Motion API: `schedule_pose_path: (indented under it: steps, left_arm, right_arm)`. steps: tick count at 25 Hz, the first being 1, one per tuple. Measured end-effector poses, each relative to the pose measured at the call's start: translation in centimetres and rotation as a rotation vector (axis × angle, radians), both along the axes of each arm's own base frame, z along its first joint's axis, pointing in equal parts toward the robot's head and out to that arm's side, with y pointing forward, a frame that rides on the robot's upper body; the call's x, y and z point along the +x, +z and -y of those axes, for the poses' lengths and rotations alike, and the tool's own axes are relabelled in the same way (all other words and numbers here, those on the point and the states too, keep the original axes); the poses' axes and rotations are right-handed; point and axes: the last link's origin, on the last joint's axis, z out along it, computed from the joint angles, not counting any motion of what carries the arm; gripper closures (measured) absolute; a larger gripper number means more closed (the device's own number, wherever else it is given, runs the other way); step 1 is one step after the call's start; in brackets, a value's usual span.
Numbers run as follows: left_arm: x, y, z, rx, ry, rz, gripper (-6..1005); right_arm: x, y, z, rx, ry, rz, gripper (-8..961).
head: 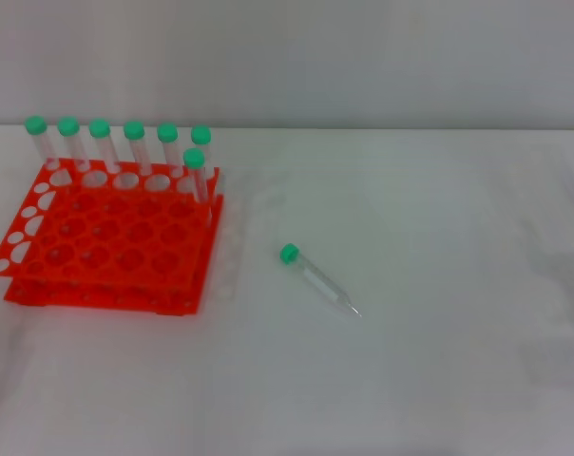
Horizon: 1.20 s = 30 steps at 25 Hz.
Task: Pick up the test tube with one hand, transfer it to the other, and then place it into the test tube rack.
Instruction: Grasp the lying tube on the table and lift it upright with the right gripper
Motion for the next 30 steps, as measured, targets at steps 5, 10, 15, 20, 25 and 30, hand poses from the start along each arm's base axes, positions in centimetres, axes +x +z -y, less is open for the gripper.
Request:
schedule_pose_path:
  steps: [5,10,15,20,25,30]
  left_arm:
    - [0.0,-0.1,0.6,0.018,0.006,-0.012,142]
    - [0.5,-0.5,0.1,-0.026,-0.034,-0.042,144]
    - [0.7,-0.6,0.0,-0.027,-0.04,-0.041,145]
    - [0.9,-0.8,-0.1,-0.022,-0.05,-0.033,147]
    - [0.9,-0.9,0.0,-0.027,-0.05,-0.031,148]
    - [1.2,-1.4,-0.1,-0.028,-0.054,-0.059,149]
  right_arm:
    - [-0.2,0.0,-0.3,0.004,0.004,-0.003,155]
    - [-0.1,-0.1,-0.2,0.0,-0.001,-0.005,156]
    - [0.0,-0.3,0.2,-0.005,0.0,-0.005,156]
    - [-0.4,-1.0,0.3,-0.048,0.03,0.012,156]
    - [-1.3,-1.7,-0.2,-0.096,0.074,0.037,155]
    - [-3.3,-2.5,-1.1,-0.205,0.176,0.025,155]
